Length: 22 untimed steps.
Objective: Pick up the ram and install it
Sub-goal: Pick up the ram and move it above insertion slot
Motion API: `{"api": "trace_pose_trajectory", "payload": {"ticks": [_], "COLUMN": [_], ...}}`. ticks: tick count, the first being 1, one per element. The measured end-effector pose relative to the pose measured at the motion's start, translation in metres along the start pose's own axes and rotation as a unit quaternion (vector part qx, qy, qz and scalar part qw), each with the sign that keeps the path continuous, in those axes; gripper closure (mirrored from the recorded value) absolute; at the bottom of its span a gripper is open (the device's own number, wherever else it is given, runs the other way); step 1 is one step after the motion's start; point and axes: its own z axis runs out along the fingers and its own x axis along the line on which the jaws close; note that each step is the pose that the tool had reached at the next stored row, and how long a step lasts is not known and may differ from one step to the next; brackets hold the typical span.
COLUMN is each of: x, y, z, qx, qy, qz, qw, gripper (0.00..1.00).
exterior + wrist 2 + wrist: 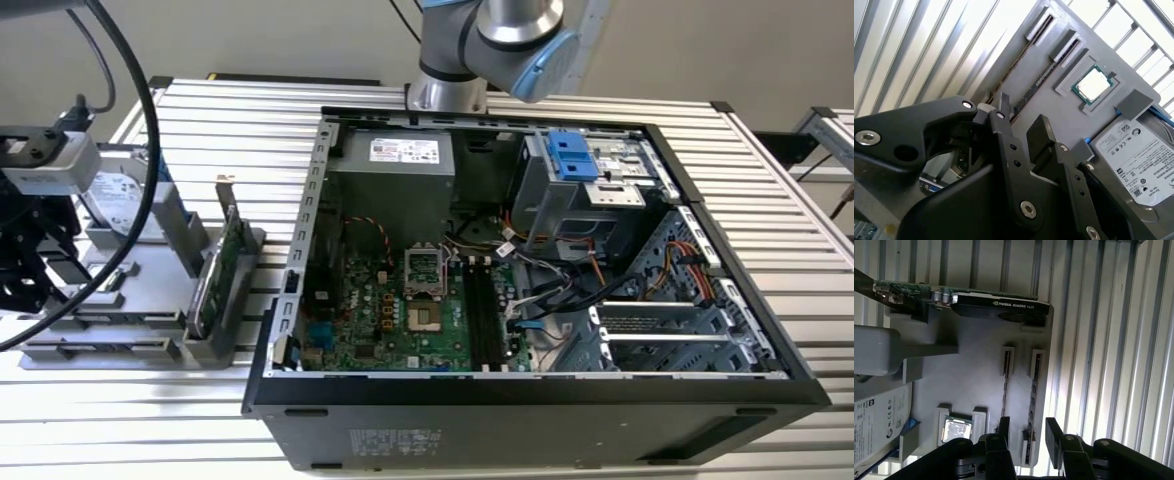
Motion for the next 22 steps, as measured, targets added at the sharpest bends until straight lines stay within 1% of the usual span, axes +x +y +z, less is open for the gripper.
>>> {"api": "trace_pose_trajectory", "payload": {"ticks": [10,22], "x": [0.0000,-0.0002], "y": [0.0000,0.0001], "z": [0.0013,0.0058], "qx": [-0.0001,-0.0001], "qy": [0.0001,0.0000], "qz": [0.000,0.000], "qw": [1.0000,1.0000], "gripper": [0.00,0.00]}}
